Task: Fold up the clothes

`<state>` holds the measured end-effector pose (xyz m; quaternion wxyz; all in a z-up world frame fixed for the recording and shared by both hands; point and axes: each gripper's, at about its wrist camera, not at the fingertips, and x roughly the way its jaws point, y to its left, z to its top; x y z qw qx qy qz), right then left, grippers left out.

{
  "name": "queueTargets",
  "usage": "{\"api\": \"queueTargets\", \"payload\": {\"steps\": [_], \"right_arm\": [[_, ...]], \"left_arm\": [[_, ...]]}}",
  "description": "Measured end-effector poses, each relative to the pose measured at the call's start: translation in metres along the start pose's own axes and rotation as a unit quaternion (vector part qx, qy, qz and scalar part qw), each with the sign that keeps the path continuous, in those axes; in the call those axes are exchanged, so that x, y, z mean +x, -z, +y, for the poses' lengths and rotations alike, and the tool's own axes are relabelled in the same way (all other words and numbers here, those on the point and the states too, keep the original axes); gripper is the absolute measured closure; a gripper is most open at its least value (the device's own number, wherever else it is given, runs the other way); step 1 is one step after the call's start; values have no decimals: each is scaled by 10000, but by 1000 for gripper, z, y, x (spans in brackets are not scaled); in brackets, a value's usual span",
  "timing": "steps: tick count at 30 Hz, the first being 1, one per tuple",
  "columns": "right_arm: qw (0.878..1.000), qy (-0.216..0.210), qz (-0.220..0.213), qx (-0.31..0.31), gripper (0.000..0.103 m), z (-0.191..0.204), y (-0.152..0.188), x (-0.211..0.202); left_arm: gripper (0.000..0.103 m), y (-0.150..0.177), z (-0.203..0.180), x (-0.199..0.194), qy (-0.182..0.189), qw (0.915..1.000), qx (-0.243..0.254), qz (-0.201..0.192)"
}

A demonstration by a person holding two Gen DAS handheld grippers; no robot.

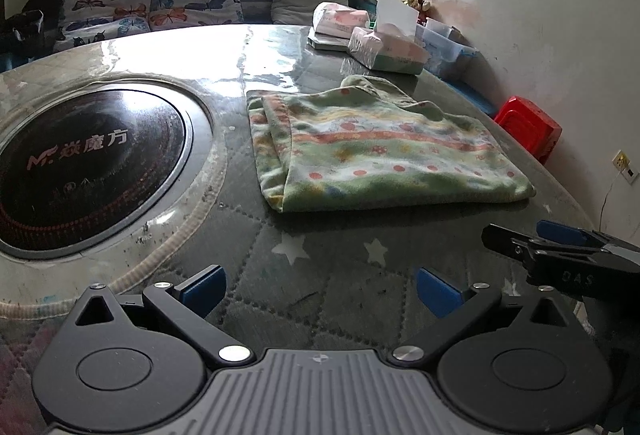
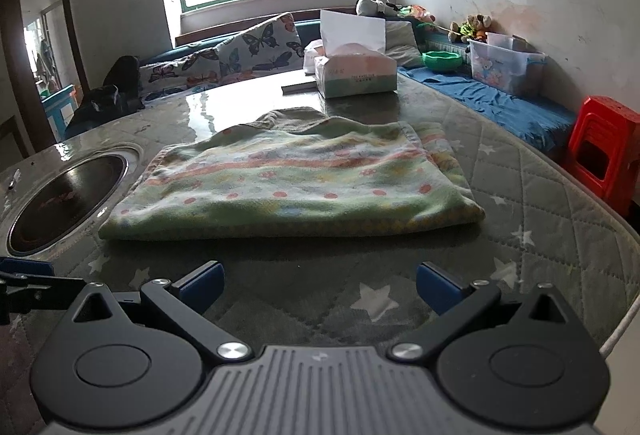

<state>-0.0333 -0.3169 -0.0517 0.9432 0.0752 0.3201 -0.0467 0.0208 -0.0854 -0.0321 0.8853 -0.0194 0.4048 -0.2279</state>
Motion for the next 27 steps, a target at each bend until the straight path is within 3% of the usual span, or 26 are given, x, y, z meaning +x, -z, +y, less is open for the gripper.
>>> {"api": "queueTargets", "payload": {"steps": [27], "right_arm": [[9999,-59,40,82,0,3,4,1]], "left_arm": [[0,7,-8,0,13,10000,83,34]]}}
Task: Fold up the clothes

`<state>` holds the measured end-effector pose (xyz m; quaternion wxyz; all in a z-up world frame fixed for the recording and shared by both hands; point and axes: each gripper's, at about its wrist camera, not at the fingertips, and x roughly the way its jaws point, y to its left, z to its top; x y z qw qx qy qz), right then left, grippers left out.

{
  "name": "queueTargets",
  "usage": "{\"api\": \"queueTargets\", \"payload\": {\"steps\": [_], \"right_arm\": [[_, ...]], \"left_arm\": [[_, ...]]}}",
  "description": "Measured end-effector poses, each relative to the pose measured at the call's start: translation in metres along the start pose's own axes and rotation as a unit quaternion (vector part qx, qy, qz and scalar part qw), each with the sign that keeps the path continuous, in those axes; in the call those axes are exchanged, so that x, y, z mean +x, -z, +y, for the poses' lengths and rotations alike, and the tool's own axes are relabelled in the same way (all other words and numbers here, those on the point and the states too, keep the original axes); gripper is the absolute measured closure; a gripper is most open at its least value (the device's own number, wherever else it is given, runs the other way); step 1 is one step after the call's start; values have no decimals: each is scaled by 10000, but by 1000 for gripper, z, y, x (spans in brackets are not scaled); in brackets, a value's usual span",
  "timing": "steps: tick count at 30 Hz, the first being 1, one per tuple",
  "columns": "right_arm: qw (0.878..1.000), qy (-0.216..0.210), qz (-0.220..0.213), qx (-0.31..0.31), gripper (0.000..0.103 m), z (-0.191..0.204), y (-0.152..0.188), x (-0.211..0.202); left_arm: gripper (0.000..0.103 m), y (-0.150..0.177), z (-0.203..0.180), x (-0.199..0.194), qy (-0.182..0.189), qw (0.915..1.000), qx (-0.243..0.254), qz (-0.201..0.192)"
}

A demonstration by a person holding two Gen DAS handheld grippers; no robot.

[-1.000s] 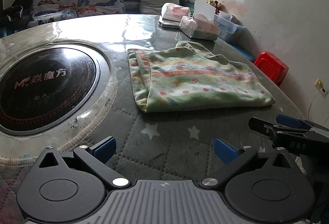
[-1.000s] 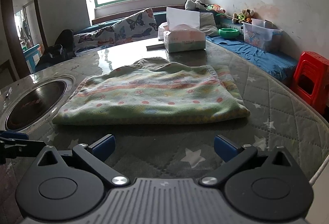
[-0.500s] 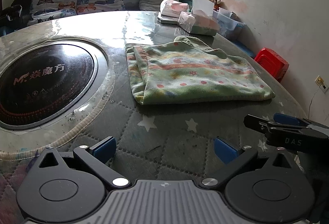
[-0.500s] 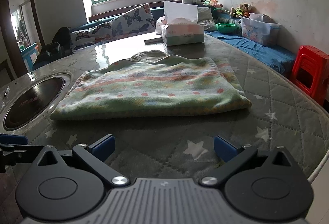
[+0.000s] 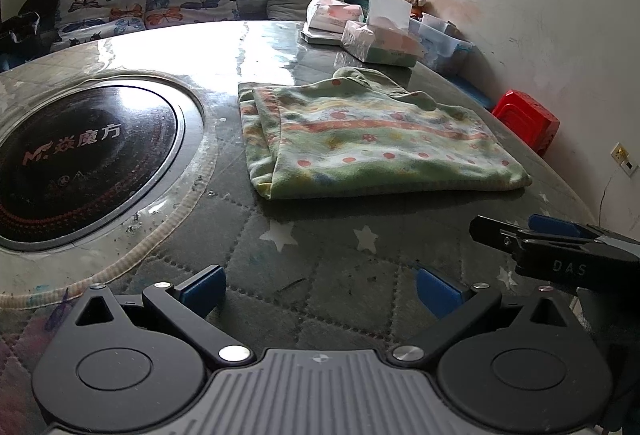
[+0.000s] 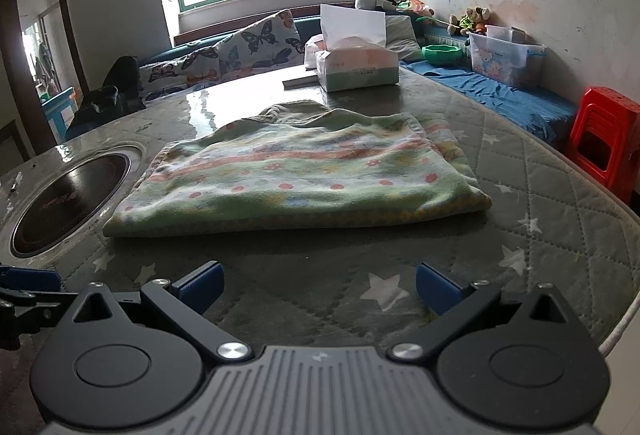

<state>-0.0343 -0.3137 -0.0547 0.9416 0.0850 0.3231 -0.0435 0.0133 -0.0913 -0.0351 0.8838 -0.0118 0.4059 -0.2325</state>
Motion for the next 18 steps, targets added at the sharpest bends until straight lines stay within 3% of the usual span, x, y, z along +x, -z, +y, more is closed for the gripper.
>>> {"api": "queueTargets", "payload": {"steps": [18], "right_arm": [[10000,-61,-24,29,0,2,1,-4]], "left_arm": [[0,1,-3,-2,7,10000,-11,-17]]}}
